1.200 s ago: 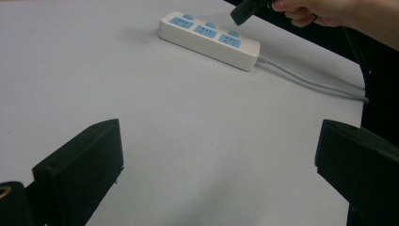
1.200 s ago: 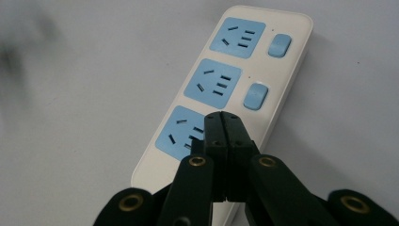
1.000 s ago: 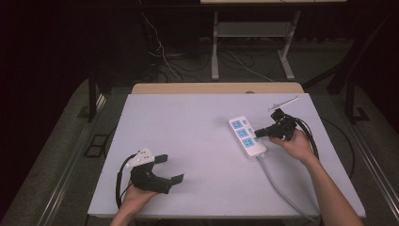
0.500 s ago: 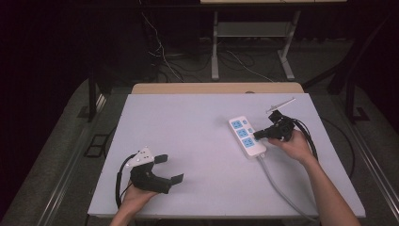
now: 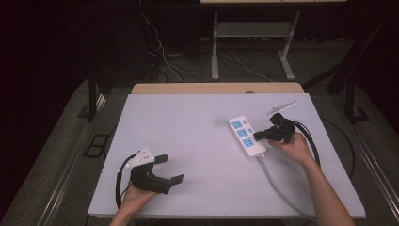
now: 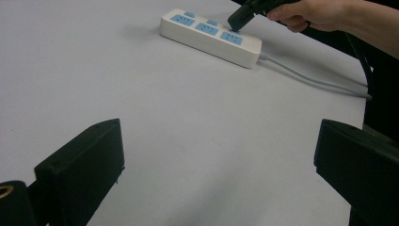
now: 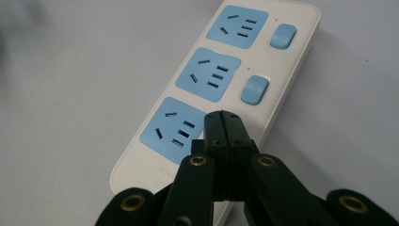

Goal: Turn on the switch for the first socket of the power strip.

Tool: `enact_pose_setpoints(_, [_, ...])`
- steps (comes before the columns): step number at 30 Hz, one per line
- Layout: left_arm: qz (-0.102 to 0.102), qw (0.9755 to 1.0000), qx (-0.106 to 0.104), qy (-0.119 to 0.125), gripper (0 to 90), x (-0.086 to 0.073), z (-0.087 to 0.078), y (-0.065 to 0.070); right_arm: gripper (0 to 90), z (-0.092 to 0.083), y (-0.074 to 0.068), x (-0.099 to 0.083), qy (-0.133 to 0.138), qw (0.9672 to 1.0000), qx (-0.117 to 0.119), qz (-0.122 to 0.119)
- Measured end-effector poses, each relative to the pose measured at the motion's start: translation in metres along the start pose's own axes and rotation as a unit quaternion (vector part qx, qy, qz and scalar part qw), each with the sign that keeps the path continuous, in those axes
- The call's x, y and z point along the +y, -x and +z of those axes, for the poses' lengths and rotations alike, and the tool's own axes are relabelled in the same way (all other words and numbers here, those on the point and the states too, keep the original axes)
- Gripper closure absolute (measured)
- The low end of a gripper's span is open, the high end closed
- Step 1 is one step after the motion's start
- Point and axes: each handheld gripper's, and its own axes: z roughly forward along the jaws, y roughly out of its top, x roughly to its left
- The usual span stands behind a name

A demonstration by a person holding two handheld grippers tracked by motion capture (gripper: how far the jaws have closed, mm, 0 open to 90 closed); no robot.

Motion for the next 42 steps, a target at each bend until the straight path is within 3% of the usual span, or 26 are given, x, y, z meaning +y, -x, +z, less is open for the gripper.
enact_pose_setpoints(22, [0.005, 1.0, -0.002, -0.004, 0.7, -0.0001, 0.0013, 0.0011, 90.0, 0.0018, -0.0029, -0.0023, 0.004, 0.9997, -0.012, -0.021])
enact_pose_setpoints(29, [0.005, 1.0, -0.001, -0.005, 0.7, -0.0004, 0.0014, 0.0012, 90.0, 0.0014, -0.0026, -0.0049, 0.013, 0.9997, -0.011, -0.018])
enact_pose_setpoints(35, [0.004, 1.0, 0.0, -0.007, 0.7, -0.0004, 0.0022, 0.0003, 90.0, 0.0017, -0.0067, -0.0001, -0.004, 0.9996, -0.023, -0.014])
enact_pose_setpoints(42, [0.004, 1.0, 0.0, -0.007, 0.7, -0.0004, 0.0023, 0.0002, 90.0, 0.0016, -0.0057, 0.0007, -0.006, 0.9997, -0.022, -0.01])
